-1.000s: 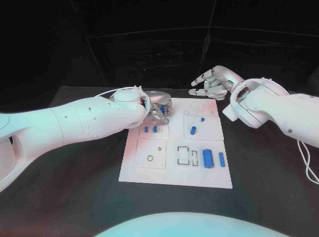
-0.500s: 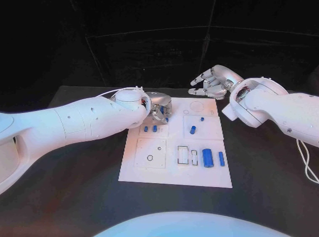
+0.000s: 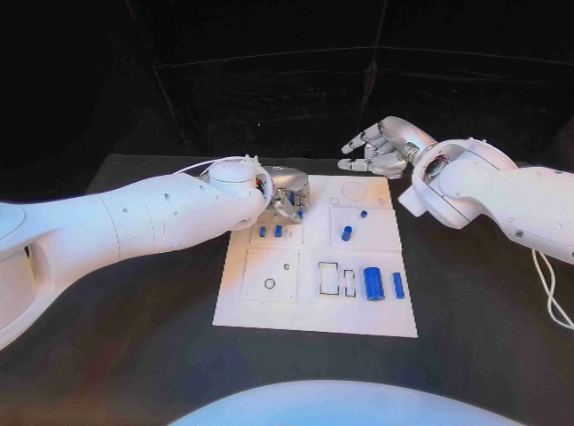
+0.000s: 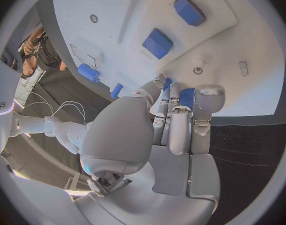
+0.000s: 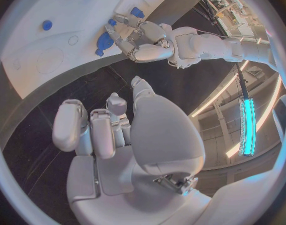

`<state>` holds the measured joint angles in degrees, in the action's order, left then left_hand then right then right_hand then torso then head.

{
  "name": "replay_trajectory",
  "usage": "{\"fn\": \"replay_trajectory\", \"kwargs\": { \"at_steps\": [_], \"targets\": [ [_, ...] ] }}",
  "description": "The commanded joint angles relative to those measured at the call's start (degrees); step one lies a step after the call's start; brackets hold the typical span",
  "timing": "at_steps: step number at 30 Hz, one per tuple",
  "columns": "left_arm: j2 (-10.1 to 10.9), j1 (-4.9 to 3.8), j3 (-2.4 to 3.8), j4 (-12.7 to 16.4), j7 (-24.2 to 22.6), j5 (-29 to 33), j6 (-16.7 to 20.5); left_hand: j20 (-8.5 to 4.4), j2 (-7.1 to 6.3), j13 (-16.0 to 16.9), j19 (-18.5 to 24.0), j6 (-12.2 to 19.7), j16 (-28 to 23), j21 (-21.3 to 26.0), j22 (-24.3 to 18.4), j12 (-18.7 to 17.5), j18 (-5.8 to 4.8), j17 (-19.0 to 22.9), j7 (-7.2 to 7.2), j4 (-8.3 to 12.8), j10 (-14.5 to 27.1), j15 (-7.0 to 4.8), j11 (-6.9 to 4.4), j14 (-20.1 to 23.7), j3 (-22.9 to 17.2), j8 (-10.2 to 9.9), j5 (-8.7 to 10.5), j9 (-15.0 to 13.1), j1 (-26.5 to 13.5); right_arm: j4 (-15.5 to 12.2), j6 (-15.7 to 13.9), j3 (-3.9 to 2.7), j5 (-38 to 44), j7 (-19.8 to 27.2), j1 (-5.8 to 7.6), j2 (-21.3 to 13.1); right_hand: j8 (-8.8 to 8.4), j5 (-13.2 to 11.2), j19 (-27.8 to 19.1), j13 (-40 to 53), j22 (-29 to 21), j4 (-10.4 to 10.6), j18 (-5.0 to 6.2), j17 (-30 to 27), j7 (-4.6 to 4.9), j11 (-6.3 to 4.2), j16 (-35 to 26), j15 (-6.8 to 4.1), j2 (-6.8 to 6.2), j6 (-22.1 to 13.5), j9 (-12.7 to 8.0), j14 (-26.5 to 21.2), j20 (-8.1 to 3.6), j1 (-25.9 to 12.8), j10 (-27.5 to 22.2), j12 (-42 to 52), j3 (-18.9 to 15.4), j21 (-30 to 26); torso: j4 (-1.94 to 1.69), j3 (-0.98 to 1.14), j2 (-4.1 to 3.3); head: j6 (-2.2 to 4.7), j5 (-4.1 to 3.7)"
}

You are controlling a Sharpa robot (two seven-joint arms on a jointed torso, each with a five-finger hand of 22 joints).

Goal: Assemble the parts on the task board

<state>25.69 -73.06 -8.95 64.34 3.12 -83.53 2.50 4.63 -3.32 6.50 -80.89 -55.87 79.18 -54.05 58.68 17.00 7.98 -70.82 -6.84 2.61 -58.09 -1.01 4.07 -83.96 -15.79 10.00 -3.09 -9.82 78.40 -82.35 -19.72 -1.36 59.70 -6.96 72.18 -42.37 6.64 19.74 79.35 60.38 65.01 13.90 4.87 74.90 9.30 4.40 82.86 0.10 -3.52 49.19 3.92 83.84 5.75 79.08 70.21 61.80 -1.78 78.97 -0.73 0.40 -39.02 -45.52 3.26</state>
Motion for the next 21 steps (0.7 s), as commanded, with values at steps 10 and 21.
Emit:
{"fn": "replay_trajectory", "kwargs": {
  "at_steps": [10,21],
  "targets": [
    [-0.78,0.59,-0.20,-1.07,-0.26,-0.38,-2.91,-0.03,1.72,-1.33,-1.09,-3.71,0.46,-2.82,2.64,-1.94,-1.23,0.19,-0.08,0.80,-4.76,-0.05,-0.41,-0.82,-5.21,-0.27,0.26,0.61,0.92,-0.03,0.25,-0.03,-0.09,0.50,0.11,0.14,0.29,0.25,-0.24,0.04,-0.08,0.08,-0.09,3.78,0.07,-0.16,-0.23,-0.42,0.49,0.53,-0.03,3.56,-0.06,0.00,-0.35,0.13,-0.20,-0.28,0.07,0.01,-0.02,-0.02,-0.10],
    [-1.03,0.82,-0.23,-1.82,-0.37,-0.76,-2.86,0.06,1.05,-2.44,-1.03,-4.73,0.57,-3.74,3.87,-5.51,-1.35,0.78,-0.50,2.34,-7.19,0.16,-0.19,-0.75,-9.68,-1.67,0.19,1.47,0.18,-0.01,0.27,-0.03,-0.09,0.54,0.11,0.20,0.31,0.27,-0.21,0.08,-0.03,0.10,-0.10,3.77,0.07,-0.17,-0.24,-0.42,0.52,0.56,-0.02,3.56,-0.06,0.00,-0.33,0.17,-0.21,-0.26,-0.01,0.01,0.06,0.00,-0.24]
  ]
}}
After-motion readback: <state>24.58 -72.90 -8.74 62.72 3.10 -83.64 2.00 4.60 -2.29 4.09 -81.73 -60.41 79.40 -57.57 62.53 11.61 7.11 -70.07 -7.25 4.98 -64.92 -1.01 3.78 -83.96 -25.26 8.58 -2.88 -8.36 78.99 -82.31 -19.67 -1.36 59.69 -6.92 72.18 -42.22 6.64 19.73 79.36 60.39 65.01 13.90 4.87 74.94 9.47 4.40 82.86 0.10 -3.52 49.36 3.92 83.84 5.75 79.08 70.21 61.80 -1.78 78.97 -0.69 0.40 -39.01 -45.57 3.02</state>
